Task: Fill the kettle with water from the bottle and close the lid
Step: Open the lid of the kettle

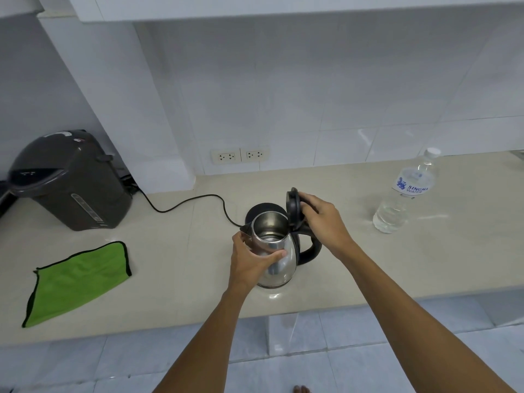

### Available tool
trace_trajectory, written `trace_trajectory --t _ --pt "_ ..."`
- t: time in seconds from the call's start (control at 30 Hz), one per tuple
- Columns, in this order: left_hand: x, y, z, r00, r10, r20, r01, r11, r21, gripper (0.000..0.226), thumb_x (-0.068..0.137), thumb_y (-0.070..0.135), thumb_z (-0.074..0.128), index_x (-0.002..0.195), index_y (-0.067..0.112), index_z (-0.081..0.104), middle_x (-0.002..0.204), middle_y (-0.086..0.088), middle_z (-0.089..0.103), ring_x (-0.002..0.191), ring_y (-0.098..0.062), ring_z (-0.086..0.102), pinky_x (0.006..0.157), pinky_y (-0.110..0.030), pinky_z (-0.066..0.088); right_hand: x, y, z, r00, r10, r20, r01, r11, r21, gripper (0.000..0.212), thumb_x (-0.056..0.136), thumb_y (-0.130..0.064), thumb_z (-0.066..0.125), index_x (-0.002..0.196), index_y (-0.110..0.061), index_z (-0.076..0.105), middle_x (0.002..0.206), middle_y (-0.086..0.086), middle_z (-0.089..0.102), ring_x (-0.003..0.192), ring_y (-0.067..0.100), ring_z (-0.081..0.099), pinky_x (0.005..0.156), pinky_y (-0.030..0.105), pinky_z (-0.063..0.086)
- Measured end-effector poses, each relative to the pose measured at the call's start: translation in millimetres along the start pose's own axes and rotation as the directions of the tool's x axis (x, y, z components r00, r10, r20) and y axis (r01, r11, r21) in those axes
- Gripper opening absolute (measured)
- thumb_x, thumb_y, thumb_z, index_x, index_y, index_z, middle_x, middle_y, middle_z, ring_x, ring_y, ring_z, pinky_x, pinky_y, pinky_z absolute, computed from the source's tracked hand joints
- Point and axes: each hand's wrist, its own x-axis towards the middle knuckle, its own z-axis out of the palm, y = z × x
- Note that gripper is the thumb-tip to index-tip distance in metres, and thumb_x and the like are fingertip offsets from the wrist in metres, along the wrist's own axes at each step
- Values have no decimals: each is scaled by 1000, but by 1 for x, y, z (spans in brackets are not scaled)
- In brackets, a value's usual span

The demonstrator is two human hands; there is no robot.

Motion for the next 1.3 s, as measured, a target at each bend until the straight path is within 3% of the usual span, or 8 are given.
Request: trace_trajectory --t 0.13,0.3,0.47,0.63,0.77,0.97,1.3 --pt "-1 3 -1 1000 -9 9 9 1000 8 117 55 48 108 147 24 40 141 6 58 129 -17 61 106 -32 54 -2 9 -4 999 43 -7 -41 986 160 35 108 -17 47 131 -26 71 110 -2 78 104 13 74 85 20 58" --pt "-2 5 -1 1000 -23 12 23 1000 20 118 59 44 108 151 22 38 144 5 56 130 -16 57 107 -31 52 -5 20 -7 994 109 -14 -95 918 385 28 107 -11 49 121 -10 75 106 11 80 103 26 77 79 24 61" --pt "-4 9 -2 999 -44 22 44 999 30 116 63 42 107 152 20 37 139 7 53 127 -14 55 100 -27 48 -13 28 -12 988 152 -37 -112 848 517 27 106 -10 50 111 -5 77 111 17 78 111 31 73 92 31 60" --pt "-4 11 -3 999 -49 23 47 998 51 116 65 42 106 154 20 36 137 8 52 126 -14 55 99 -27 48 -22 23 -11 973 228 -17 -167 757 631 44 112 -40 36 113 -14 72 111 6 81 105 19 77 90 28 60" --pt "-6 13 -3 998 -56 18 55 997 58 117 65 43 105 155 19 35 137 8 51 125 -13 54 100 -27 47 -27 25 -12 979 203 -7 -147 730 667 44 109 -48 42 118 -15 71 115 5 80 108 18 77 92 29 60" --pt "-8 15 -3 998 -56 17 55 997 61 116 66 42 105 155 18 35 135 8 52 122 -13 54 99 -26 46 -31 36 -12 978 201 -59 -113 745 657 34 106 -36 57 113 -8 75 111 7 81 110 20 76 101 37 57" --pt "-10 18 -3 999 -52 12 51 995 82 111 71 40 103 155 17 34 132 8 49 119 -12 52 97 -25 45 -33 44 -13 981 189 -50 -101 708 699 30 108 -26 54 114 -7 76 116 9 80 111 25 76 107 39 53"
